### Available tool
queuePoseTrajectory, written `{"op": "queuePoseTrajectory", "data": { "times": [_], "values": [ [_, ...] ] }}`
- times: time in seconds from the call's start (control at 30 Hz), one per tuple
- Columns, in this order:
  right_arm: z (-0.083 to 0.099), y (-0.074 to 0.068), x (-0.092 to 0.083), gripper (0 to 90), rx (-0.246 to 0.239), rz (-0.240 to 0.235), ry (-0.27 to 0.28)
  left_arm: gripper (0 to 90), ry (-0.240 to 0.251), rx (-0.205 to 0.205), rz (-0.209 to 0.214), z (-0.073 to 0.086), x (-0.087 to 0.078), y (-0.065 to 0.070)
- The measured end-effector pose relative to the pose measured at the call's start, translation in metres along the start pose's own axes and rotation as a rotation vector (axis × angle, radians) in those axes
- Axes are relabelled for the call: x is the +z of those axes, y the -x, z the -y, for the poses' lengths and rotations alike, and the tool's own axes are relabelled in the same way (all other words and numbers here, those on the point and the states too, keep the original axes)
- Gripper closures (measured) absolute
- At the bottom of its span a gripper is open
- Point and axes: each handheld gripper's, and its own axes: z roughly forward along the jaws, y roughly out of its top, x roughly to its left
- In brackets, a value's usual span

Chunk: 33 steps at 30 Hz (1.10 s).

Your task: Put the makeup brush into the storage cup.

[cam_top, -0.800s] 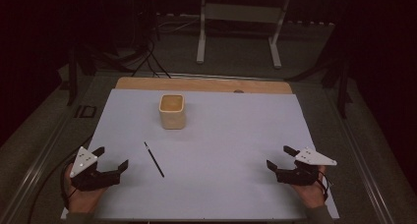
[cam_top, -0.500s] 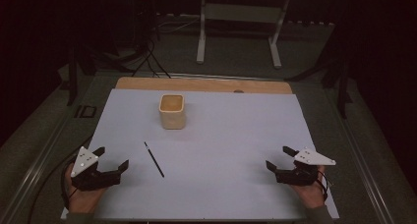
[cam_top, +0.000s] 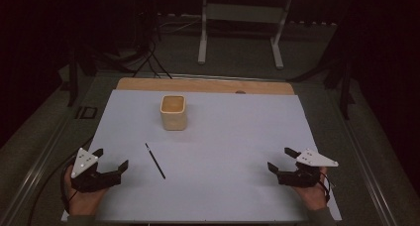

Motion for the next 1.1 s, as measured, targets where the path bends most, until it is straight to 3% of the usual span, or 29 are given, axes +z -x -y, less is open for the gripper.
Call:
{"op": "queuePoseTrajectory", "data": {
  "times": [0.43,0.57,1.1],
  "values": [
    [0.000,0.001,-0.001,13.4,0.009,0.002,0.005,6.5,-0.021,0.030,0.012,-0.011,0.005,0.013],
    [0.000,0.001,-0.001,13.4,0.008,0.001,0.003,6.0,-0.039,0.025,0.022,-0.016,0.010,0.016],
    [0.000,0.001,-0.001,13.2,0.009,0.003,0.010,6.0,-0.031,0.008,0.026,-0.028,0.015,0.021]
  ]
}}
